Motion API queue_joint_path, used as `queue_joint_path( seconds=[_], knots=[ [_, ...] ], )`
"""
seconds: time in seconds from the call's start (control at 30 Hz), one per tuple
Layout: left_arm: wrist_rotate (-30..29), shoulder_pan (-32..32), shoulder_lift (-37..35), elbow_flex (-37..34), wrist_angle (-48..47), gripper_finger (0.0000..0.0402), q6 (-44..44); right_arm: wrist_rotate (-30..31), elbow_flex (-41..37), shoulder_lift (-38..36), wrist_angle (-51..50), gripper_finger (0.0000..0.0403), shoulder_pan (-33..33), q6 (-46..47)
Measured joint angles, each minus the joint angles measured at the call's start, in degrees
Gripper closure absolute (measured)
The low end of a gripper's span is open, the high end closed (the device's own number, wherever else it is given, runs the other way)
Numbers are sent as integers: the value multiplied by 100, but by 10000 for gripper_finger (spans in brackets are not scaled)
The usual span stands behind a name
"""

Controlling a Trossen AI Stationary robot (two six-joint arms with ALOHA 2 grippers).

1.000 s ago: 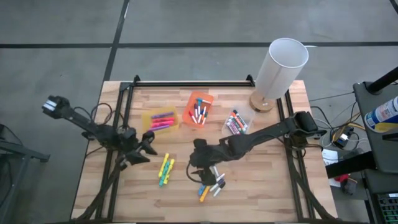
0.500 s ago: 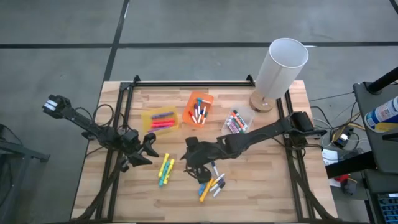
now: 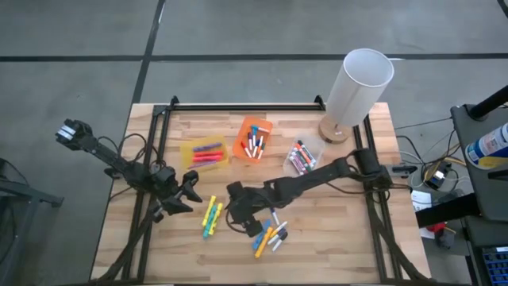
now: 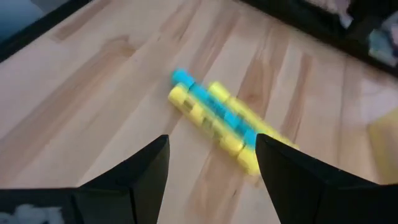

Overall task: Pick & Place Markers
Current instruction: Put the blue highlighter pen into the yellow bin

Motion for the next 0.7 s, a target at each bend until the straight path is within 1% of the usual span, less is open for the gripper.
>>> queue_joint_path(
  seconds=[0.13,0.23,0.33,0.57,0.7],
  knots=[
    [-271,1,28,-8,4,232,57,4,258,246,7,170,-17,-200],
    [-346,1,80,-32,-44,232,76,4,374,360,-42,170,-33,-278],
    [-373,1,133,-37,-57,232,67,4,464,354,-393,173,-43,-50],
    [-407,1,248,-37,-79,232,65,-6,868,311,-2730,181,167,253],
    [-405,1,249,-37,-141,232,40,-221,895,304,-3422,182,424,259]
  ],
)
